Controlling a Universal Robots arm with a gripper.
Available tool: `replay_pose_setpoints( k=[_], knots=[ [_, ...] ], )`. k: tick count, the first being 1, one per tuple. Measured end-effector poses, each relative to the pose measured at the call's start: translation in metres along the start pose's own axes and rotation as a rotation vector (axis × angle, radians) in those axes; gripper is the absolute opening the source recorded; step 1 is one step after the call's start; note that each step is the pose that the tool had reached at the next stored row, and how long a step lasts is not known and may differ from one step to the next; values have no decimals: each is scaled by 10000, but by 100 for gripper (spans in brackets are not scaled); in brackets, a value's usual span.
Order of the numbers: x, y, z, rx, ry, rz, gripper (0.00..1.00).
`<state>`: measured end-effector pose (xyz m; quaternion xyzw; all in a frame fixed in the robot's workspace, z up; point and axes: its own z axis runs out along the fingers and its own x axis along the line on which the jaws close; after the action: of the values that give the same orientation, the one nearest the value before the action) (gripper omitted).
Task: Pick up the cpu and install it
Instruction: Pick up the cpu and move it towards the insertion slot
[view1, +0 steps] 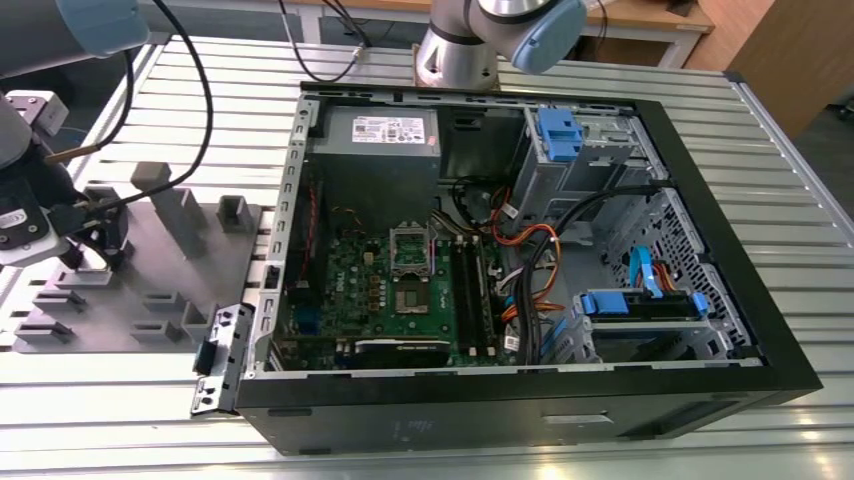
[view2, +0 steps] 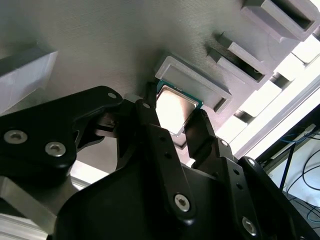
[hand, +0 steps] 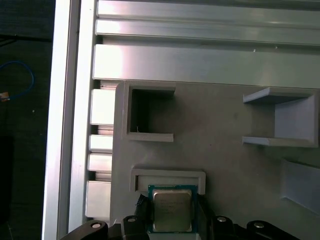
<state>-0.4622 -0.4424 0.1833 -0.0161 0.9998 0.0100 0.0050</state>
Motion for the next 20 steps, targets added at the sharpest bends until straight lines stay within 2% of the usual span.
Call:
replay_pose_setpoints(
  k=[9,12,15,20],
  knots=[
    [-1,1,-44,-11,-1,1,47],
    [-1,2,-77,-10,0,5,47],
    [-2,3,-141,-10,-1,7,47],
    [-5,6,-290,-10,-2,11,47]
  ],
)
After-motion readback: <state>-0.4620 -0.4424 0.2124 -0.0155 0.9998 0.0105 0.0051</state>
